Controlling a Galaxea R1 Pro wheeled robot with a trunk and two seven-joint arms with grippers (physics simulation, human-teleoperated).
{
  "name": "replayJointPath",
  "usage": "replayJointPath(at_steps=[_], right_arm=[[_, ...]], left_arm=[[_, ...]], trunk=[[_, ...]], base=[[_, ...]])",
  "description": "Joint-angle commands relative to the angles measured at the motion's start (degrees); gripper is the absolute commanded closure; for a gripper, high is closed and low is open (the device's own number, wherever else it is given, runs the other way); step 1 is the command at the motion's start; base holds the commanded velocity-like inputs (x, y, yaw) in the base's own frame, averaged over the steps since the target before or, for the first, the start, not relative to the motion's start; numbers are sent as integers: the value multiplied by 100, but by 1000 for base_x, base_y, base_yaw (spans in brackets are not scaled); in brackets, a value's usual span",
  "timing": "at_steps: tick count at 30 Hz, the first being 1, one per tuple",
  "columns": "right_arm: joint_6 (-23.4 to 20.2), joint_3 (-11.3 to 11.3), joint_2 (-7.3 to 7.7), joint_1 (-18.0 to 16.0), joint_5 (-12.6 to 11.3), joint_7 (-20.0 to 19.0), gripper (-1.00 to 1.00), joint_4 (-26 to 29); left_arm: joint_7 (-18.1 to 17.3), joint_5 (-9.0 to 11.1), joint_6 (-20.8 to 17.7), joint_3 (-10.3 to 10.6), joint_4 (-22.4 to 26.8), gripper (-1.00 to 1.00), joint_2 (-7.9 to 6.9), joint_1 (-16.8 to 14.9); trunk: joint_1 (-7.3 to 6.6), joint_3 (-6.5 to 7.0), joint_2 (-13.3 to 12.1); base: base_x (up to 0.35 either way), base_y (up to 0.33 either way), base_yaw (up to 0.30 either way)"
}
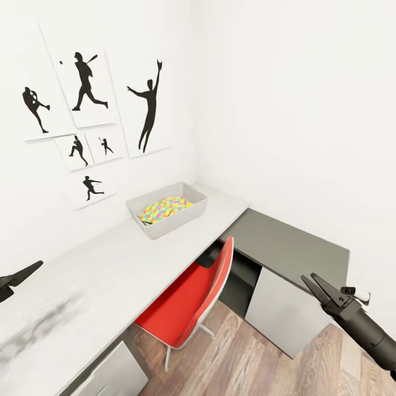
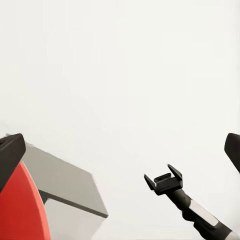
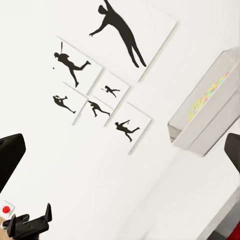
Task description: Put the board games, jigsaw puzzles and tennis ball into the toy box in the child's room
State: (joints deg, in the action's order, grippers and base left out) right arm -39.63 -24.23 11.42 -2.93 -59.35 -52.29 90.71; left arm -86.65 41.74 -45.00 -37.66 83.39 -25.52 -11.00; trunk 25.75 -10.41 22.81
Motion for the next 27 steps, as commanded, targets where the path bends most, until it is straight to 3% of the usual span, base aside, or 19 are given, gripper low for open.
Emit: replayJointPath(at_steps=[1,20,27], right_arm=[[-36,-2,1,-6,-25,0,-100,0],[-27,-6,1,-6,-13,34,-100,-33],[-34,-25,-7,-6,383,28,-100,-35]], left_arm=[[-18,1,-45,-3,2,-100,0,-2],[-27,1,70,4,2,-100,3,-3],[-27,1,70,4,2,-100,8,-3]], trunk=[[4,-3,11],[4,152,11],[4,209,11]], base=[[0,0,-206],[0,0,-206],[-70,-5,-206]])
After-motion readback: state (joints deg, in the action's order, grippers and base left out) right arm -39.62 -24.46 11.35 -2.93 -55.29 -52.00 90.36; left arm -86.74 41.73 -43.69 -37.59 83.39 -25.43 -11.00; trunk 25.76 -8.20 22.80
